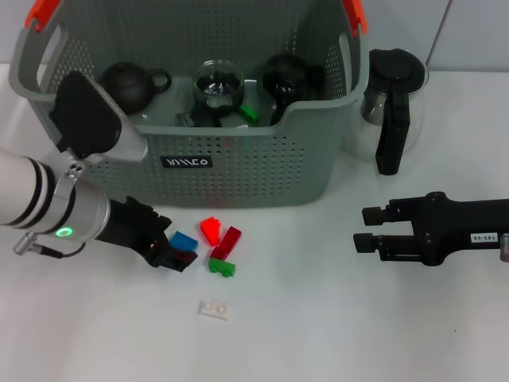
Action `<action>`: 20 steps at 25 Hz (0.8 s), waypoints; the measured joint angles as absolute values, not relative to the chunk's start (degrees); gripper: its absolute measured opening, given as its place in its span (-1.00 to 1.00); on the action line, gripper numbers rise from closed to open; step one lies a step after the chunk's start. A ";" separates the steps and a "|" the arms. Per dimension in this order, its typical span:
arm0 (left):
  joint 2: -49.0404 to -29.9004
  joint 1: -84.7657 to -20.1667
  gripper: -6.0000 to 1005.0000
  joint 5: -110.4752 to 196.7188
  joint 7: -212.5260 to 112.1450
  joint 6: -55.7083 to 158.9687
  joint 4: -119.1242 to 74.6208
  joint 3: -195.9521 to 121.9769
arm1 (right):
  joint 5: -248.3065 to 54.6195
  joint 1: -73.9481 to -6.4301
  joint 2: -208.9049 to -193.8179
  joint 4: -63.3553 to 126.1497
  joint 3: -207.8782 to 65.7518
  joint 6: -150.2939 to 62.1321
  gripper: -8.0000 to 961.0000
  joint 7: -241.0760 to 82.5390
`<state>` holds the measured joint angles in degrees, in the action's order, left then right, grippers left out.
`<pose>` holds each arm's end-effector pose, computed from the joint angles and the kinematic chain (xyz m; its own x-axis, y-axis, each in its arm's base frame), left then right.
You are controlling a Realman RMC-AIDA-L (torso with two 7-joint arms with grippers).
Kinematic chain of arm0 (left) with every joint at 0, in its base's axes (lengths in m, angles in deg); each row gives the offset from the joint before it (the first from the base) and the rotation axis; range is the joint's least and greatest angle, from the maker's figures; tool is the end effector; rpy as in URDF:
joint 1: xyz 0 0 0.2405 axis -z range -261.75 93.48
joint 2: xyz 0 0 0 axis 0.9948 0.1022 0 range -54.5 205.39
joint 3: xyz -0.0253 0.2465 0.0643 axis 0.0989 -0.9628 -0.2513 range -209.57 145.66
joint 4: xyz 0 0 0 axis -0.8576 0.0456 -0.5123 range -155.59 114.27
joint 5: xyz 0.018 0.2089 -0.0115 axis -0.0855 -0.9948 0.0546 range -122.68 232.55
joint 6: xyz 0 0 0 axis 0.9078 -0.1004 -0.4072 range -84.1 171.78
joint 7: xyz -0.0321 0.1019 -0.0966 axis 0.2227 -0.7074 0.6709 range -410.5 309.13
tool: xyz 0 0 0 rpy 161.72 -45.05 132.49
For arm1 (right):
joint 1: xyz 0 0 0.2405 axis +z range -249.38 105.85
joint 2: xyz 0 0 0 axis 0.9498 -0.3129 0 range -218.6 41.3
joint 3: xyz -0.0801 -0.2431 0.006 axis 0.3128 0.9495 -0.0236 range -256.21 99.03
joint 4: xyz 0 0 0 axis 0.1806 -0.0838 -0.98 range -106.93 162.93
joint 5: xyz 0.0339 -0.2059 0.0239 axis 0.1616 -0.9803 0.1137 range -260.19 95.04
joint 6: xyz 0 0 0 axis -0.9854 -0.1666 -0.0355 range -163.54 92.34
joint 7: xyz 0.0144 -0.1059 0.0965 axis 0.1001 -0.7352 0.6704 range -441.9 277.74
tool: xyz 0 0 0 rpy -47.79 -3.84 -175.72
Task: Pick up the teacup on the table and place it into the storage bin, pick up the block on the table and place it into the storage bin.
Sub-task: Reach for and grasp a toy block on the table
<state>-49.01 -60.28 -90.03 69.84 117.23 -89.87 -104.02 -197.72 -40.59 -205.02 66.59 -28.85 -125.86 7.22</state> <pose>-0.2472 0.3385 -0.0274 0.8374 0.5390 -0.0904 0.4614 -0.7859 -0.4116 0.2571 0.3279 -0.0041 0.8101 -0.4550 -0.3698 -0.4945 -0.8690 -0.0141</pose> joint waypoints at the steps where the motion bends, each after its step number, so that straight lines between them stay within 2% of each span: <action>1: -49.01 -60.31 0.42 -90.03 69.83 116.80 -89.85 -104.67 | -197.72 -40.54 -205.02 66.59 -28.85 -125.86 0.22 7.22; 20: -49.01 -60.61 0.41 -90.79 69.54 114.55 -89.65 -109.11 | -197.71 -40.27 -204.64 66.59 -28.94 -125.86 0.22 7.21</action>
